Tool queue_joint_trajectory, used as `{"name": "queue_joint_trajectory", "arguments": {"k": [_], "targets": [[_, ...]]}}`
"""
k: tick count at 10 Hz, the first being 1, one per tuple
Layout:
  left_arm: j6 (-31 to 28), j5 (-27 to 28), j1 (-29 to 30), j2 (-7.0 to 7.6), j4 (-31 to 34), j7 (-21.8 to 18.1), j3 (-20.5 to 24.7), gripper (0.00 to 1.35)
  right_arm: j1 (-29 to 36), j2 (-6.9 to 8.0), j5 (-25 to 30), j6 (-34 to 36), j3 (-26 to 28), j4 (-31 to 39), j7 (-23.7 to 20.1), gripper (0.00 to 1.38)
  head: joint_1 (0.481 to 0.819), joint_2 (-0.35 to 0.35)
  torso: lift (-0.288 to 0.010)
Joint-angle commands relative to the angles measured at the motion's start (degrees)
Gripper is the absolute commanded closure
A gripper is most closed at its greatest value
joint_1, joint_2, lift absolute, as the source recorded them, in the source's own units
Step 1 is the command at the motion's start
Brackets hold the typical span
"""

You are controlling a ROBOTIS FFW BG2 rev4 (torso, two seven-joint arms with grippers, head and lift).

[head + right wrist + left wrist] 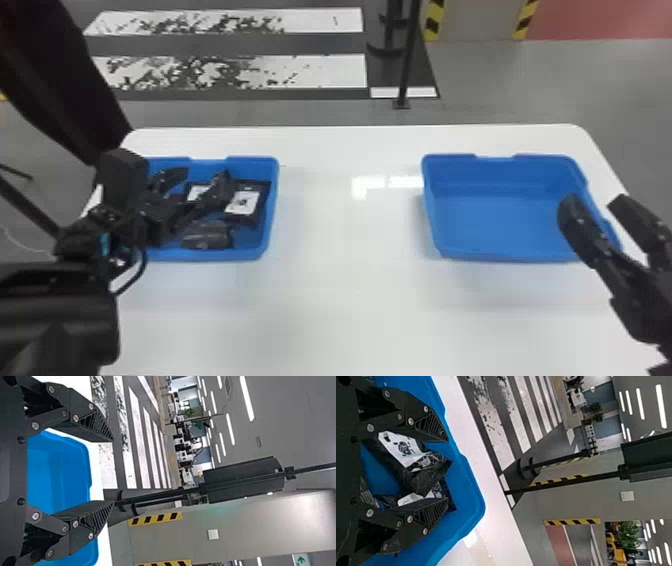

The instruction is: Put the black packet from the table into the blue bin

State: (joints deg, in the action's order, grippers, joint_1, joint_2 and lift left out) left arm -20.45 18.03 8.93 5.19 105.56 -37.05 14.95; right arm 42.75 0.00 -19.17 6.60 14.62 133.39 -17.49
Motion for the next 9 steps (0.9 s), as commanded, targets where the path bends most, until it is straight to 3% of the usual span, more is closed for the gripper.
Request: {"name": "queue_joint_trajectory", "arguments": {"k": [1, 3, 6, 9], "targets": [[5.5, -5.6, 2.0, -0.18, 0.3, 0.4, 0.9, 0.15, 0.0, 0.05, 0.0, 0.0, 0.0, 0.1, 0.0, 0.51, 0.695, 0.044, -0.11], [10.7, -13.3, 9.9, -1.24, 7.4, 4.4, 2.3, 0.15, 0.0, 0.05, -0.1, 0.0, 0.0, 0.3, 0.0, 0.51, 0.695, 0.031, -0.11], [19.0, -27.3, 24.0, -2.82, 17.7, 13.6, 3.6, 0.15, 0.3, 0.05, -0.3, 0.0, 0.1, 0.6, 0.0, 0.51, 0.695, 0.044, -0.11], [26.1, -34.4, 31.8, -2.91, 21.1, 16.7, 6.9, 0.15, 0.6, 0.05, -0.3, 0.0, 0.1, 0.7, 0.0, 0.51, 0.695, 0.066, -0.11]]}}
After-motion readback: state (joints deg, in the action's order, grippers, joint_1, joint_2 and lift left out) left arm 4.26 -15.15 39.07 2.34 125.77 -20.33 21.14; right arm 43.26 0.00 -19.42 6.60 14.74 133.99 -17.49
